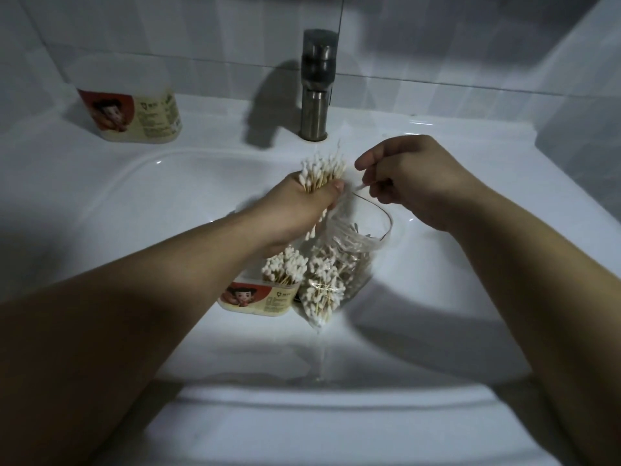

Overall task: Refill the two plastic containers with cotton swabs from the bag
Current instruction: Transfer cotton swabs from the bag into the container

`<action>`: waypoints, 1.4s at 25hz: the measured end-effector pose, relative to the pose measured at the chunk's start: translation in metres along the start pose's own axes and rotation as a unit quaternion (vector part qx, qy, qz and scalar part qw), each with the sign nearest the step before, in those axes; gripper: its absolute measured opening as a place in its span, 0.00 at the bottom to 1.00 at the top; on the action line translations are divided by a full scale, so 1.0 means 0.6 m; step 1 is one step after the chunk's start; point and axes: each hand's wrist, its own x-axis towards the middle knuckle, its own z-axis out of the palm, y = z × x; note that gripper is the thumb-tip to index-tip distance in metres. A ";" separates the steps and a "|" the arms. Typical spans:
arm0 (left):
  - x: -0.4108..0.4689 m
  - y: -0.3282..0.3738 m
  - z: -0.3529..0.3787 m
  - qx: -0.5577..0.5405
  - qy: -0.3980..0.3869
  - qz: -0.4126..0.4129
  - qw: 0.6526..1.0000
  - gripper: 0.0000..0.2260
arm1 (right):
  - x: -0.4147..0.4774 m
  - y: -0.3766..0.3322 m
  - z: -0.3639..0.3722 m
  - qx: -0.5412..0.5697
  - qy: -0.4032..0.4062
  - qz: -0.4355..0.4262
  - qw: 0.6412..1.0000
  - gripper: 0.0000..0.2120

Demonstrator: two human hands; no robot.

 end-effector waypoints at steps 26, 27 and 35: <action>-0.008 0.009 0.000 -0.084 -0.053 -0.065 0.993 0.07 | 0.006 0.021 0.022 -0.074 0.031 -0.108 0.991 0.14; -0.009 0.010 0.000 -0.082 -0.057 -0.065 0.993 0.07 | 0.007 0.023 0.023 -0.075 0.026 -0.109 0.991 0.16; -0.016 0.014 -0.003 -0.074 -0.054 -0.066 0.994 0.08 | -0.006 0.014 0.021 -0.129 -0.101 -0.121 0.979 0.14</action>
